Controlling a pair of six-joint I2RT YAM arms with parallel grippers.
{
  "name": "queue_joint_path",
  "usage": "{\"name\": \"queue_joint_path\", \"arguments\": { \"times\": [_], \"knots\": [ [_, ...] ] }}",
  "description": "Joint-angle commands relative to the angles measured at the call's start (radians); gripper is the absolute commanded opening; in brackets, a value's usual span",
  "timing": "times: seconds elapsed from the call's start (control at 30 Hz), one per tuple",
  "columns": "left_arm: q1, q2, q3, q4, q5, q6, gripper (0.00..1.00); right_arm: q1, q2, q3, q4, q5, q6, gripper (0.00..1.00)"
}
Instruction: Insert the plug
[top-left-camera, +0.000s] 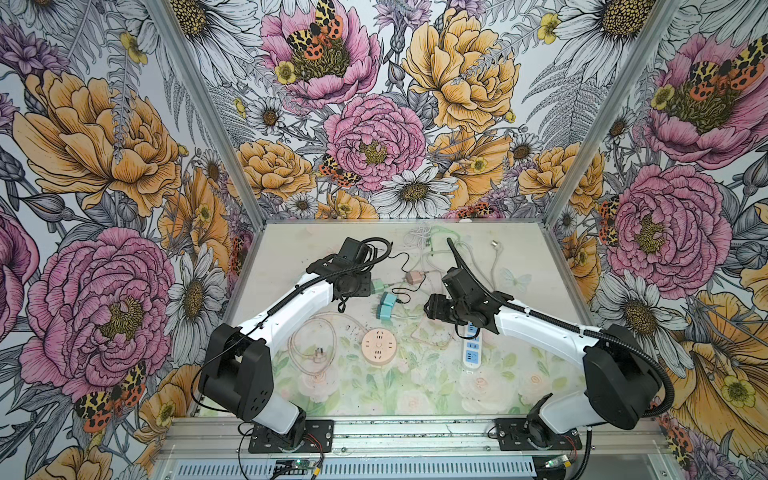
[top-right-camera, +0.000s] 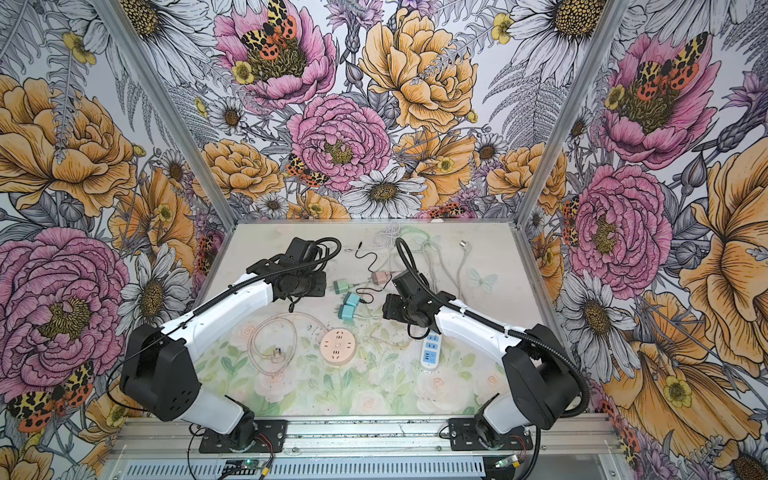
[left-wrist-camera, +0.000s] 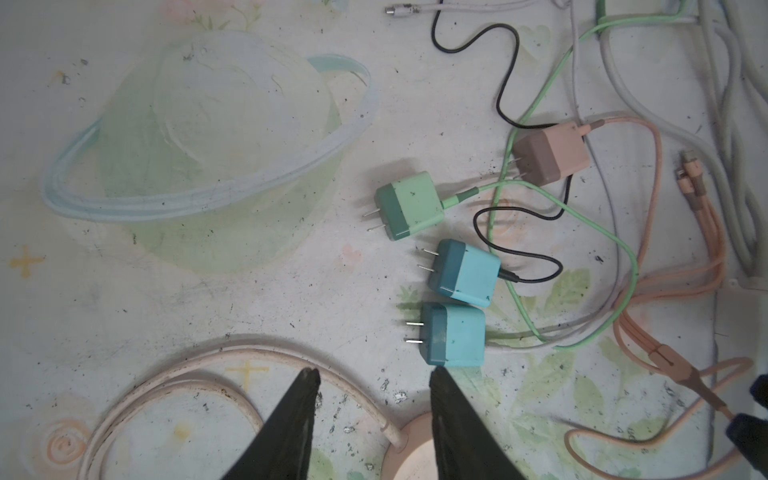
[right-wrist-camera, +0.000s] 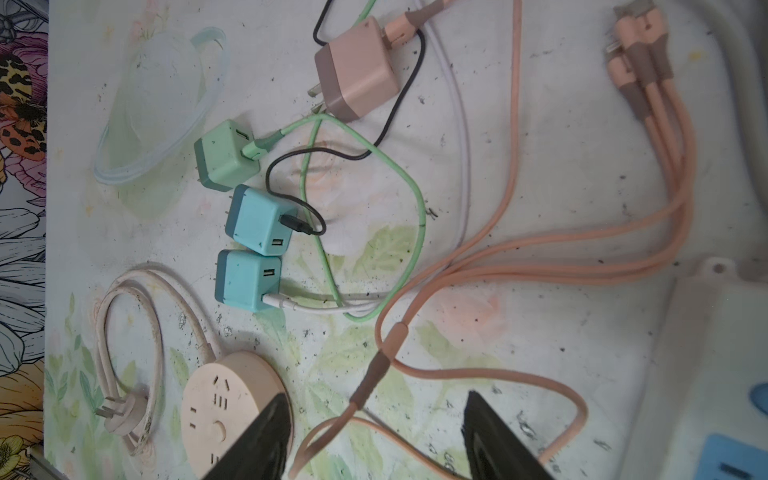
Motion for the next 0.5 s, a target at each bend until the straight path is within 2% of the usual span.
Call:
{"name": "queue_joint_path", "arguments": {
  "times": [0.0,0.2,0.3,0.37,0.43,0.47],
  "knots": [
    [0.017,-0.038,-0.015,0.023,0.003,-0.017,0.47,0.002,0.04,0.027,0.02,0.019,0.065,0.67],
    [0.032,-0.049,-0.034,0.029,0.007,-0.014,0.47,0.012,0.139,0.078,0.02,0.017,0.1,0.66],
    [0.041,-0.056,-0.045,0.033,0.009,-0.014,0.47,0.014,0.172,0.101,0.022,0.036,0.107,0.61],
    [0.05,-0.064,-0.052,0.037,0.015,-0.014,0.47,0.014,0.182,0.116,0.021,0.052,0.101,0.44],
    [0.058,-0.07,-0.059,0.037,0.018,-0.014,0.47,0.014,0.184,0.121,0.02,0.074,0.097,0.14],
    [0.063,-0.074,-0.06,0.037,0.02,-0.014,0.47,0.012,0.182,0.121,0.02,0.083,0.097,0.05]
  ]
}}
